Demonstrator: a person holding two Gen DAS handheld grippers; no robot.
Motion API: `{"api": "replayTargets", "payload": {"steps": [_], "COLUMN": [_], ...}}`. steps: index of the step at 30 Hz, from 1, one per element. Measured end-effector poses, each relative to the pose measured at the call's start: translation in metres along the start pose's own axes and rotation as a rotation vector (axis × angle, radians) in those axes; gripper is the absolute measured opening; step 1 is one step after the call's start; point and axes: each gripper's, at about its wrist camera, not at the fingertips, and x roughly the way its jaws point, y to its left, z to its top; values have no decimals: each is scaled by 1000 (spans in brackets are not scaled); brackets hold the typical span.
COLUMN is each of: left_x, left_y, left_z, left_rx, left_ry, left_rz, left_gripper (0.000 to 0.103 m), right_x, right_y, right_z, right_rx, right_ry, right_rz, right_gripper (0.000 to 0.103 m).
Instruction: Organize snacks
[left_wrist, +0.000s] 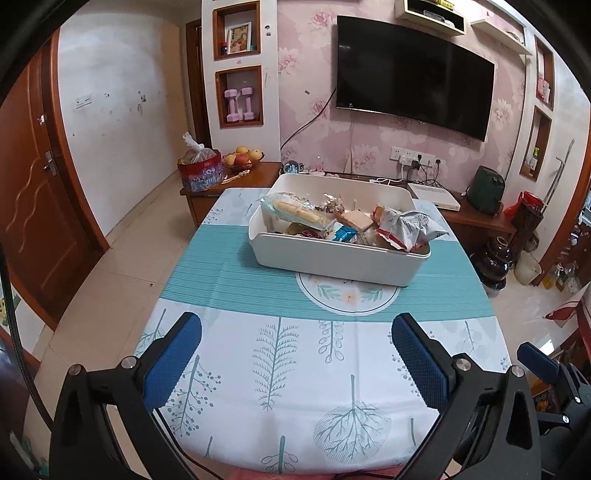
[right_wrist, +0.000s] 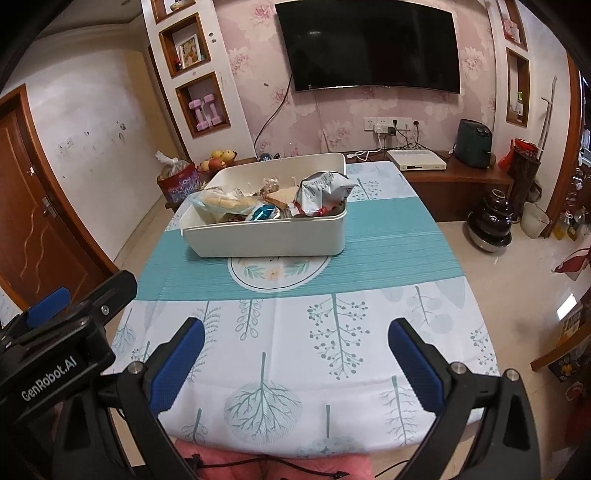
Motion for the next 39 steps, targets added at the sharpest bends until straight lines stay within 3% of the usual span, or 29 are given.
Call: {"api": "replayTargets", "payload": {"steps": [11, 39], "left_x": [0, 4], "left_y": [-6, -16], "left_z": [1, 1], "left_rx": [13, 52], "left_ry": [4, 1], "left_rz": [-3, -27], "left_gripper": [102, 102], "right_x": [-2, 2], "right_y": [-2, -12], "right_z": [1, -3], "right_rx": [2, 23], "right_ry": [3, 9], "right_rz": [-36, -34], "right_gripper": [100, 100]}}
